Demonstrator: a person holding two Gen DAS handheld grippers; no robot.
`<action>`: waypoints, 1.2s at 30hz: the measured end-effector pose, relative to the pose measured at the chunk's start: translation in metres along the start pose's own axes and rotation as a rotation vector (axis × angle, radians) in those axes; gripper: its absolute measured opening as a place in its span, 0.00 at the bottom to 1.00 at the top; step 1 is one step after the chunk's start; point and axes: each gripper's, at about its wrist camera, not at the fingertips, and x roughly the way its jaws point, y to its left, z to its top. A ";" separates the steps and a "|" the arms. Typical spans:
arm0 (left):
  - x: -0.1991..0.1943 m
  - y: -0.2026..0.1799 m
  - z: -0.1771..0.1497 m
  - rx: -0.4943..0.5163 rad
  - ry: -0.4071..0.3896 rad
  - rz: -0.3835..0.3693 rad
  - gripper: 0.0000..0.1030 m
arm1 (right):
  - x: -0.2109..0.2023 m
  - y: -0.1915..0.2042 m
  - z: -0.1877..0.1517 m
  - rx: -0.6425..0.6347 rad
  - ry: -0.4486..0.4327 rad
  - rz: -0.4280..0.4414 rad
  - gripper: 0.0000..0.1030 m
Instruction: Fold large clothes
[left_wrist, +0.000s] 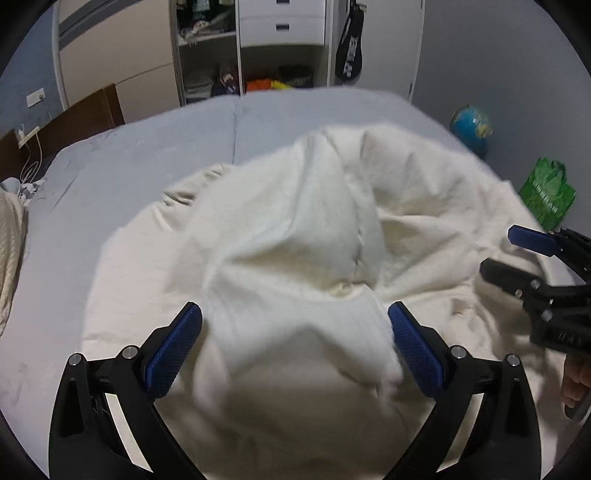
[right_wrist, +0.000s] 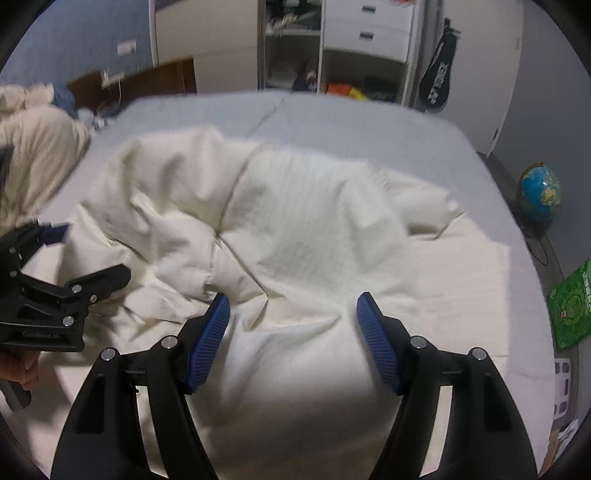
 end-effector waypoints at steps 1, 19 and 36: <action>-0.008 0.000 -0.002 -0.003 -0.008 -0.004 0.94 | -0.008 -0.002 -0.001 0.013 -0.013 0.004 0.66; -0.018 -0.010 -0.059 -0.036 0.123 -0.048 0.94 | -0.042 0.012 -0.051 -0.025 0.046 0.025 0.70; -0.113 0.035 -0.109 -0.029 0.123 -0.066 0.94 | -0.141 -0.058 -0.137 0.139 0.115 0.005 0.77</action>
